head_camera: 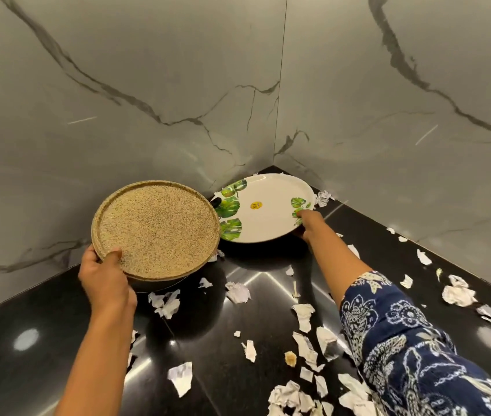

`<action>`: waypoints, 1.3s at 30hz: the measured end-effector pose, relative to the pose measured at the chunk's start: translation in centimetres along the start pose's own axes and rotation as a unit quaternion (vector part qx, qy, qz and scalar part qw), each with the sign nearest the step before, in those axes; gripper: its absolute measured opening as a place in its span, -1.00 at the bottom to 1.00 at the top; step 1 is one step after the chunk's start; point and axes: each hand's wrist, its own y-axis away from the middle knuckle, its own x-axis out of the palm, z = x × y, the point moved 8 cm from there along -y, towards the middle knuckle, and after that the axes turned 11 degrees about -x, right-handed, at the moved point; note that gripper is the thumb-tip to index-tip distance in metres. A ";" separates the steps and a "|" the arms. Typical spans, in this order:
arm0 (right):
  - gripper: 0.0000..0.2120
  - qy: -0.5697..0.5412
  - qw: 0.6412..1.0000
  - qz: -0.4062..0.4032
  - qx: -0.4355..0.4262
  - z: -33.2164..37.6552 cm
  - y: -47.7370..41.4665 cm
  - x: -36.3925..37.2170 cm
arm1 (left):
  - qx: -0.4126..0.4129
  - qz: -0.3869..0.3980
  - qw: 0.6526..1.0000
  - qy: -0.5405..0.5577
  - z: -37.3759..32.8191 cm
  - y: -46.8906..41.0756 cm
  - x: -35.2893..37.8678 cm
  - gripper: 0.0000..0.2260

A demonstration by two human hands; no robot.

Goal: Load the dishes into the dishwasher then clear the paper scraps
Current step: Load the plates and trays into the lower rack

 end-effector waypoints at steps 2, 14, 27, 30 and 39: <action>-0.70 0.006 0.999 -0.020 -0.033 0.8 1.8 -1.0 | 0.006 0.002 1.000 0.010 -0.8 0.8 -0.7 -0.75; -0.68 -0.048 0.988 -0.131 -0.071 -1.1 17.3 -17.1 | 0.027 0.054 0.998 0.032 -3.7 11.2 -7.1 -0.78; -0.70 -0.196 0.958 -0.188 -0.095 -11.7 48.2 -35.2 | 0.019 0.139 0.990 -0.013 2.4 31.4 -21.5 -0.79; -0.79 -0.196 0.947 -0.235 -0.100 -14.8 56.1 -39.1 | 0.016 0.174 0.984 -0.030 3.1 35.1 -24.5 -0.83; -0.76 -0.180 0.901 -0.375 -0.123 -26.0 79.6 -47.3 | 0.025 0.307 0.946 -0.104 6.0 44.6 -33.5 -0.86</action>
